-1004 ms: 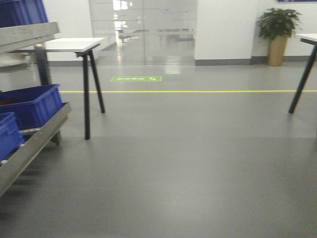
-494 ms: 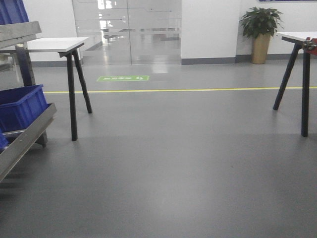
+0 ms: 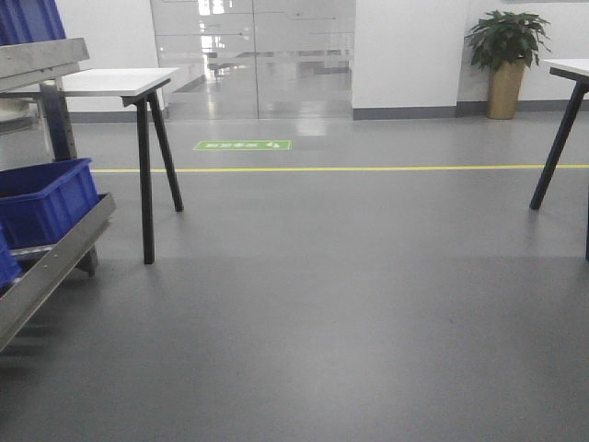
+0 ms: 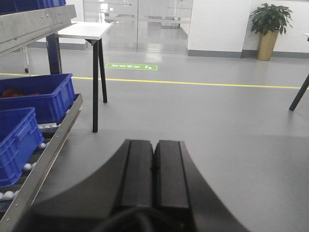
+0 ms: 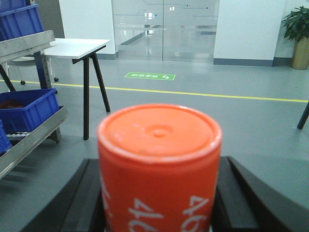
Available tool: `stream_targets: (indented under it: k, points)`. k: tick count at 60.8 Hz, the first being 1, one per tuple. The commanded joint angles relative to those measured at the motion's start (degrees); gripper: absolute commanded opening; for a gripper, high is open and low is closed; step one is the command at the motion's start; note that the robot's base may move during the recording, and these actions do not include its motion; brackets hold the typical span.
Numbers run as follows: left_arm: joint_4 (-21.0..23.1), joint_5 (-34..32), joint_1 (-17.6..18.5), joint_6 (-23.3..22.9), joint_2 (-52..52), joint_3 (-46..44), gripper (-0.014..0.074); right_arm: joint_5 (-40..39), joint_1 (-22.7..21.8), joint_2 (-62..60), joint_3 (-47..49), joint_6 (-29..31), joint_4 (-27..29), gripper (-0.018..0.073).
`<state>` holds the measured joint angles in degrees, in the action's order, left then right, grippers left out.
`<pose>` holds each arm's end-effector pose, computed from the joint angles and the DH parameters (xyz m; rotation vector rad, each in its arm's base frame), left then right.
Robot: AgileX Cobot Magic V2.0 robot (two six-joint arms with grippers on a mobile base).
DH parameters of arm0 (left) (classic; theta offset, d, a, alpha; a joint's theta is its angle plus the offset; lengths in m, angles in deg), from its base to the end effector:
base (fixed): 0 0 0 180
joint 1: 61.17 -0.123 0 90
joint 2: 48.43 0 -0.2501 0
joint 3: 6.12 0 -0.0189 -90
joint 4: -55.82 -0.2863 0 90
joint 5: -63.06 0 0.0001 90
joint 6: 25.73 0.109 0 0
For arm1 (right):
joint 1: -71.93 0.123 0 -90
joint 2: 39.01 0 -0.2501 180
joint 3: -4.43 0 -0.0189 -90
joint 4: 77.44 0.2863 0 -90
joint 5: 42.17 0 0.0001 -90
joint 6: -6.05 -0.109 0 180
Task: Grab orange capacitor from left shelf to right conveyor
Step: 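Drive the base away from the shelf holding the capacitor in the right gripper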
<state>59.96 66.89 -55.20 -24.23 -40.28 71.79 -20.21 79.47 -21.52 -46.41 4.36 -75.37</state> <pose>0.1449 -0.0157 0.1971 0.0495 1.5692 -0.1217 0.1282 0.0185 0.3208 -0.0647 1.5766 0.1632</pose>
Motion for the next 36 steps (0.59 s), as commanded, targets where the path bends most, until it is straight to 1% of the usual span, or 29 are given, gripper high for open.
stream_targets:
  k: [1, 36]
  points:
    - [0.1, -5.2, 0.3, -0.1, -0.7, -0.3, -0.0127, -5.1, -0.4, 0.7, 1.7, 0.3, -0.3, 0.0154]
    - [0.1, -5.2, 0.3, -0.1, -0.7, -0.3, -0.0127, -5.1, -0.4, 0.7, 1.7, 0.3, -0.3, 0.0154]
